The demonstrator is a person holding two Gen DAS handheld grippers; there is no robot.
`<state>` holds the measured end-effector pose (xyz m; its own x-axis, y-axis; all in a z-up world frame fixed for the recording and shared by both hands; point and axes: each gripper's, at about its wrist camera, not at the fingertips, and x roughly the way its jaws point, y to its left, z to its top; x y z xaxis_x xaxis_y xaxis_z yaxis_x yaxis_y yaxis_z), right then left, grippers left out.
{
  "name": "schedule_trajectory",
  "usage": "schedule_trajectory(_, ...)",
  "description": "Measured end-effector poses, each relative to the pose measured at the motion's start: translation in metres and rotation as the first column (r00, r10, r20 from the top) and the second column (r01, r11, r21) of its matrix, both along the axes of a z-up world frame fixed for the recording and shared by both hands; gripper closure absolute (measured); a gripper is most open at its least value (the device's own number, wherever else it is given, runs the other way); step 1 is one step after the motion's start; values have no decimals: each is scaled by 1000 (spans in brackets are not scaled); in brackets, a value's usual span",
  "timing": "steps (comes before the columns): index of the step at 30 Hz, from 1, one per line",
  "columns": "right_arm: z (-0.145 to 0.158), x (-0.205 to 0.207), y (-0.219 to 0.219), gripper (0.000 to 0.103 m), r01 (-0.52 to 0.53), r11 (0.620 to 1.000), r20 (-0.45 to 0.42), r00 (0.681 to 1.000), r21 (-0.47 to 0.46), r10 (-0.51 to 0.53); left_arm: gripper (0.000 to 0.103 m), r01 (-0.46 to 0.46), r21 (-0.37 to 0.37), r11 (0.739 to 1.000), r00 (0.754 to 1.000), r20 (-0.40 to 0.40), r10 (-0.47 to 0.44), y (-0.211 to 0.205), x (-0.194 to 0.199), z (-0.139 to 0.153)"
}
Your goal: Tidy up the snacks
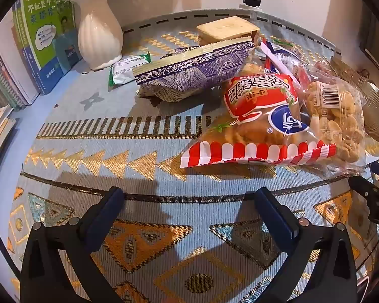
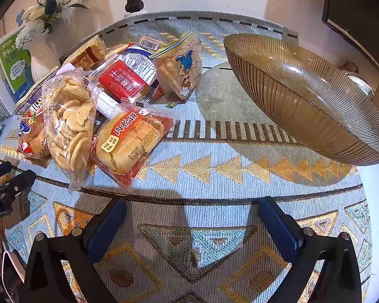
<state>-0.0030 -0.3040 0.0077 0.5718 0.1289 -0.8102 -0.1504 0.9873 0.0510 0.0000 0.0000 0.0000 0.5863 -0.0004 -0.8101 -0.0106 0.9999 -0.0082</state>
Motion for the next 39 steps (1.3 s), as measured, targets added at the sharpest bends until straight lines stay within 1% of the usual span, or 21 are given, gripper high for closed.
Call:
schedule_trajectory(1,0,0,2,0,-1,999,-1,1000,-34,1,0,-2,0,1000,1000,0,2,0,0,0)
schedule_trajectory(2,0,0,1,0,-1,1000,-1,1000,-19,1,0,-3,0,1000,1000,-1,3,0,0,0)
schedule_trajectory(13,0,6,5,0,-6,1000,-2,1000,-22,6,0,-15,3,1000,1000,2,15,-1,5,-1)
schedule_trajectory(21,0,8,19,0,-101,995,9,995,-15,101,0,-19,3,1000,1000,4,19,-1,8,-1)
schedule_trajectory(25,0,5,24,0,-126,992,15,992,-11,126,0,-19,3,1000,1000,3,19,-2,8,-1)
schedule_trajectory(39,1,4,25,0,-128,992,11,992,-11,128,0,-19,3,1000,1000,2,19,-1,9,0)
